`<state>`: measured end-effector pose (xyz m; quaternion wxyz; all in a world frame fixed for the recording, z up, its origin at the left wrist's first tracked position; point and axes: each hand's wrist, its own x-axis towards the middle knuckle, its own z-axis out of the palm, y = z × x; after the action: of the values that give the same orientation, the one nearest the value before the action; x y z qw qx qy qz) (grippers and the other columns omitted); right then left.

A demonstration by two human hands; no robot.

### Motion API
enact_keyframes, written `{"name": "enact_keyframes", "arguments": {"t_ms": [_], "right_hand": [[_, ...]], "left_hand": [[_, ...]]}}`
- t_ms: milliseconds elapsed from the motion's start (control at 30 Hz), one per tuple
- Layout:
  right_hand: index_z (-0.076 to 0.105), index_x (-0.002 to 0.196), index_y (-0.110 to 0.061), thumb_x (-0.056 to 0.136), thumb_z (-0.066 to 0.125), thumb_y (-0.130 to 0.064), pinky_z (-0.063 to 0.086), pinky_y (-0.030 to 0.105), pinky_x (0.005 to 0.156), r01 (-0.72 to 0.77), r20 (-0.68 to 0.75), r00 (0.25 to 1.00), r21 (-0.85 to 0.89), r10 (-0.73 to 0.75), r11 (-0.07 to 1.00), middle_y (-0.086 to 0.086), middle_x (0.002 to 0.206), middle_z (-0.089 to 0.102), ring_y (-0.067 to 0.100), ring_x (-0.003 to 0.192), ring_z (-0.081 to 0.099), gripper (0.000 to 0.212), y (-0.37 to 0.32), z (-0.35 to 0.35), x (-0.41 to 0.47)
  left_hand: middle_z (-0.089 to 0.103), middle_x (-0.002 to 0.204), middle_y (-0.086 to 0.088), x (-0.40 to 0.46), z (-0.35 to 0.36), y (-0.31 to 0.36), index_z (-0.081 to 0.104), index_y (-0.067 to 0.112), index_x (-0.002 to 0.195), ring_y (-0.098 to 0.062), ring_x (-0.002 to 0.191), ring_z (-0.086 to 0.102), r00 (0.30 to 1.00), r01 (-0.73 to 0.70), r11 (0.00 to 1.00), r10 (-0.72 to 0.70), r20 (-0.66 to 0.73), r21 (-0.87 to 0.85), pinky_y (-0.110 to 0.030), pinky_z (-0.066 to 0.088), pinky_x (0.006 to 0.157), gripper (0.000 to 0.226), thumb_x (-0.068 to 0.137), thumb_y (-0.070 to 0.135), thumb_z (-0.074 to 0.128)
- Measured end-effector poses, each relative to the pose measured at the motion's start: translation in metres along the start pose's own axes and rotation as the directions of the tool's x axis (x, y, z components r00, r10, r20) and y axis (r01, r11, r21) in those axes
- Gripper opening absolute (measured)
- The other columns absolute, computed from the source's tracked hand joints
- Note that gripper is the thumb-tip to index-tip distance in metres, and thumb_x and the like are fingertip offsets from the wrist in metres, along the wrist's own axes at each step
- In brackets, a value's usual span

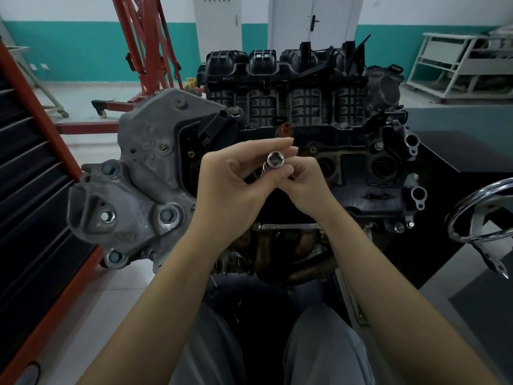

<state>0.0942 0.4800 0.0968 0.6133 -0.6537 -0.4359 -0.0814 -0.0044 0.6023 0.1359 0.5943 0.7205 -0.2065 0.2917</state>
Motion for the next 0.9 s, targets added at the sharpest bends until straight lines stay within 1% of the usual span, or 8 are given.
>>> {"name": "enact_keyframes", "arguments": {"t_ms": [100,200,300,433,533,633,800,900], "right_hand": [[0.073,0.082,-0.022,0.079,0.067,0.007,0.050,0.016,0.074,-0.018,-0.103,0.995,-0.008,0.017,1.000,-0.016,0.078,0.071,0.001,0.079,0.067,0.029,0.010,-0.001,0.000],[0.070,0.094,-0.009,0.077,0.069,0.010,0.053,0.027,0.076,-0.039,-0.148,0.988,0.002,0.039,0.999,0.002,0.084,0.071,0.013,0.082,0.069,0.026,0.014,0.002,0.000],[0.067,0.092,-0.016,0.082,0.066,0.007,0.050,0.020,0.078,-0.004,-0.101,0.995,-0.025,0.001,1.000,-0.011,0.087,0.071,0.003,0.085,0.067,0.026,0.011,0.000,-0.001],[0.063,0.089,-0.028,0.084,0.060,0.009,0.045,0.008,0.072,0.010,-0.045,0.999,-0.071,-0.013,0.997,-0.030,0.080,0.067,-0.009,0.078,0.062,0.038,0.007,-0.002,-0.001],[0.068,0.096,-0.012,0.076,0.066,0.008,0.050,0.018,0.075,-0.024,-0.140,0.990,-0.042,0.018,0.999,-0.017,0.078,0.071,0.000,0.079,0.066,0.028,0.011,0.001,-0.002],[0.068,0.100,-0.004,0.078,0.068,0.010,0.053,0.028,0.078,-0.036,-0.161,0.986,-0.020,0.032,0.999,0.003,0.086,0.071,0.013,0.084,0.068,0.027,0.013,0.001,-0.002],[0.064,0.096,-0.025,0.084,0.063,-0.008,0.048,0.016,0.078,-0.016,-0.067,0.998,-0.033,0.013,0.999,-0.022,0.086,0.070,-0.002,0.087,0.065,0.021,0.006,0.000,-0.002],[0.066,0.091,-0.026,0.080,0.066,-0.011,0.048,0.014,0.076,-0.028,-0.127,0.992,-0.025,0.025,0.999,-0.026,0.081,0.070,-0.004,0.083,0.066,0.019,0.005,0.003,-0.003]], "left_hand": [[0.072,0.102,-0.010,0.001,0.000,0.000,0.067,0.002,0.111,-0.018,0.101,0.069,0.999,-0.014,1.000,0.014,0.032,0.024,-0.038,0.054,0.093,0.035,0.077,-0.007,0.073],[0.073,0.093,-0.004,0.001,0.002,0.001,0.071,0.006,0.103,-0.012,0.092,0.070,0.996,-0.045,0.987,0.056,-0.065,0.154,-0.034,0.057,0.086,0.034,0.071,0.003,0.082],[0.074,0.093,-0.003,0.001,0.003,-0.001,0.071,0.008,0.101,-0.012,0.091,0.071,0.993,-0.046,0.991,0.058,-0.098,0.123,-0.033,0.057,0.086,0.030,0.073,0.001,0.079],[0.073,0.100,-0.010,0.001,-0.003,-0.002,0.066,0.003,0.111,-0.018,0.100,0.070,1.000,-0.008,0.999,0.010,0.025,-0.045,-0.036,0.054,0.092,0.035,0.079,-0.009,0.070],[0.072,0.102,-0.009,0.000,-0.002,-0.003,0.068,0.003,0.108,-0.019,0.101,0.069,0.998,-0.037,0.998,0.034,0.051,0.053,-0.039,0.054,0.092,0.033,0.076,-0.004,0.076],[0.073,0.093,0.000,0.000,0.003,-0.003,0.073,0.009,0.097,-0.010,0.091,0.070,0.993,-0.075,0.972,0.094,-0.077,0.221,-0.030,0.057,0.083,0.028,0.071,0.008,0.083],[0.073,0.097,0.000,0.000,0.002,-0.003,0.068,0.011,0.109,-0.011,0.097,0.070,0.999,-0.049,0.996,0.050,-0.013,0.075,-0.032,0.055,0.090,0.034,0.077,-0.002,0.074],[0.072,0.101,-0.006,0.001,-0.001,-0.003,0.065,0.007,0.112,-0.017,0.102,0.069,0.996,-0.031,0.999,0.032,0.078,-0.007,-0.035,0.053,0.093,0.037,0.079,-0.009,0.070]]}}
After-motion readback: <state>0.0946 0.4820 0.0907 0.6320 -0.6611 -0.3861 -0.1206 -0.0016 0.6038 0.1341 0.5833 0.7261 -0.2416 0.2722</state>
